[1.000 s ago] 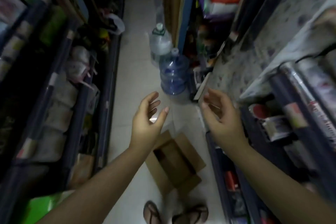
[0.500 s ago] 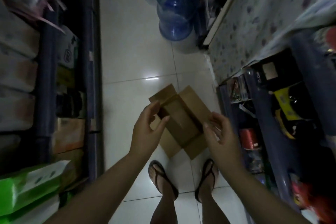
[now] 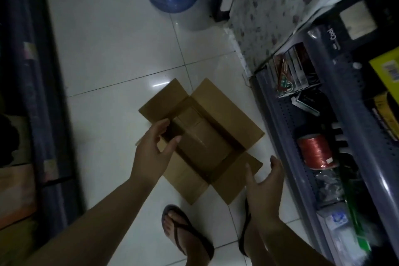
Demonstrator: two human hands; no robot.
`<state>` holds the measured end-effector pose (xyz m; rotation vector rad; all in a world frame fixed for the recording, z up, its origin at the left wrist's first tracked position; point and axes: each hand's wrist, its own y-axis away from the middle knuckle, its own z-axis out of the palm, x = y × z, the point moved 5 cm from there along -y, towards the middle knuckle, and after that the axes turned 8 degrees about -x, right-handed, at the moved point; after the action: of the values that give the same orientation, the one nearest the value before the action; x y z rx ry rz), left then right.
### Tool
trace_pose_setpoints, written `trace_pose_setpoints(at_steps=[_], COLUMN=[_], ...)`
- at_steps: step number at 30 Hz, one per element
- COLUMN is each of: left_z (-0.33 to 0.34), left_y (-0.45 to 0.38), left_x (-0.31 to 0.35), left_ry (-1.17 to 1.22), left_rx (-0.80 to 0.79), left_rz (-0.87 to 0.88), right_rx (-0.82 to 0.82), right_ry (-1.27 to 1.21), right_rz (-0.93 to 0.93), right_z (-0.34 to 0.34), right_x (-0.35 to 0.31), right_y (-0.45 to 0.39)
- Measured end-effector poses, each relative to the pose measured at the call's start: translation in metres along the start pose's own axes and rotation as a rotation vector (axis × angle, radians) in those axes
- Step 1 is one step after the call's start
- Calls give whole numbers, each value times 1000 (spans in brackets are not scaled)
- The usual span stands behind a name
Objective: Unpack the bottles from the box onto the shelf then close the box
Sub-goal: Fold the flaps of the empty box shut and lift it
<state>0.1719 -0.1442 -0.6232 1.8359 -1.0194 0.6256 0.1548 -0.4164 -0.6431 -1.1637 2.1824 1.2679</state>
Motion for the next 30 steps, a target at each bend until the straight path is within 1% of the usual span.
trace_pose_setpoints(at_steps=[4,5,7,11,14,17,21,25,28,30], left_z=[25,30,39,53,56,48,28,-3,-24,-31], left_y=[-19,-23,-30,-38,-45,-53,-65,-77,-86,-93], left_x=[-31,-37,-49,-67,-74,-77,-85,-97,-116,-127], left_ry=[33,40,32,37,44,-6,-21,-5,-19,18], left_rx=[-45,-51,-52,-30,8,66,131,268,412,450], left_rz=[-29,-33,-33,-39,-41,-4,31,80,37,14], right_rx=[30,19,-15,-120,-128,-138,-314,-409,-390,-385], right_ry=[20,18,-47,-188,-160,-110,-140,-86,-44,-10], right_rz=[211,231,214,101,-19,-125,-234,-360,-456,-523], right_z=[21,27,36,49,51,53,68,91,104,112], right_x=[58,67,78,76,65,49,23,-6,-33,-52], right_y=[-25,-31,-40,-54,-74,-103,-143,-181,-205,-219])
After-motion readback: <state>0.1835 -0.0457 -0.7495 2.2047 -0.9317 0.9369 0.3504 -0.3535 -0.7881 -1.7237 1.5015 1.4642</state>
